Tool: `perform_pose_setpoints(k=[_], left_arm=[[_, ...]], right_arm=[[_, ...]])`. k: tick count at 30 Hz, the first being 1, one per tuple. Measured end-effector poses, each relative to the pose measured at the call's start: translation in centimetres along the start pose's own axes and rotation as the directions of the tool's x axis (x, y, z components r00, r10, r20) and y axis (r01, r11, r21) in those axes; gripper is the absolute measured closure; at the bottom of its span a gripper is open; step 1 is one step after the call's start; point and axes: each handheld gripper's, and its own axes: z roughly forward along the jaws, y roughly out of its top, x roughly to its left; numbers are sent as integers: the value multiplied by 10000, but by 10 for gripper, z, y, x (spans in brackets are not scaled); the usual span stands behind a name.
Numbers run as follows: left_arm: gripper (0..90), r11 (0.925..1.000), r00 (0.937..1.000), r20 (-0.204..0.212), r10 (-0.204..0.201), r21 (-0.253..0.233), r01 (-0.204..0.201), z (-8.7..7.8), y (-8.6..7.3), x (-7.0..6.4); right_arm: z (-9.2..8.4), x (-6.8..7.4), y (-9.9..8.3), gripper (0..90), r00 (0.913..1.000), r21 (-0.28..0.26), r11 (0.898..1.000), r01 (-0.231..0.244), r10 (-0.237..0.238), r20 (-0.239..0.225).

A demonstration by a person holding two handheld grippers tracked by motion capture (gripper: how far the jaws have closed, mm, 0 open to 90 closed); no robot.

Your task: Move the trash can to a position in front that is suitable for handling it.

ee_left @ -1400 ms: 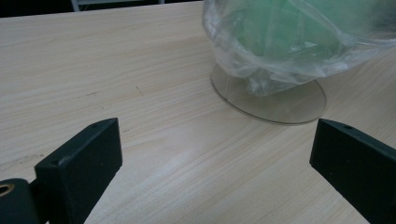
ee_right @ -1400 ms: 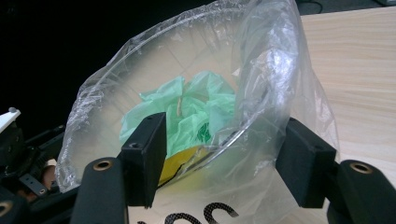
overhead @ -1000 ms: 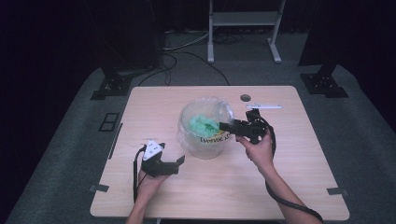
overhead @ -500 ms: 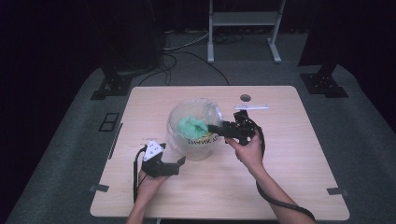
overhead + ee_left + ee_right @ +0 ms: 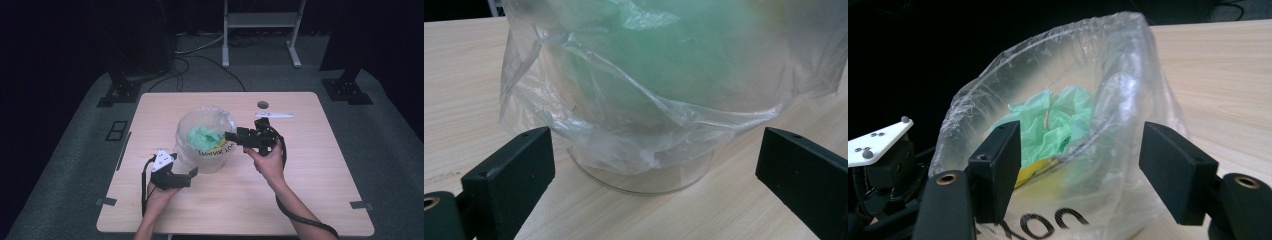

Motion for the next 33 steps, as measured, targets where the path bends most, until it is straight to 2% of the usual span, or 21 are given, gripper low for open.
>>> perform_pose_setpoints(k=[4,9,13,19,27,32,33], left_arm=[[33,9999,9997,252,25,-112,-23,-7,4,2],[47,9999,9993,351,157,-69,-155,-15,8,3],[48,9999,9991,416,128,-23,-128,-20,10,4],[55,9998,9987,482,186,-92,-182,-27,18,7],[88,9982,9960,773,450,-424,-418,-36,42,6],[94,9968,9958,780,481,-674,-428,-41,55,6],[123,9962,9957,790,483,-757,-423,-42,58,7]], right_arm=[[-12,-5,-1,320,9999,-244,9997,65,-62,119],[-25,-14,-1,313,9996,-474,9988,105,-93,258],[-35,-23,-2,313,9989,-555,9985,-48,74,467],[-47,-37,-9,310,9963,-450,9989,-95,132,845],[-54,-58,-25,308,9918,-146,9994,-306,321,1240],[-56,-63,-32,308,9899,-59,9992,-387,391,1360],[-56,-64,-33,308,9897,-51,9991,-418,421,1367]])
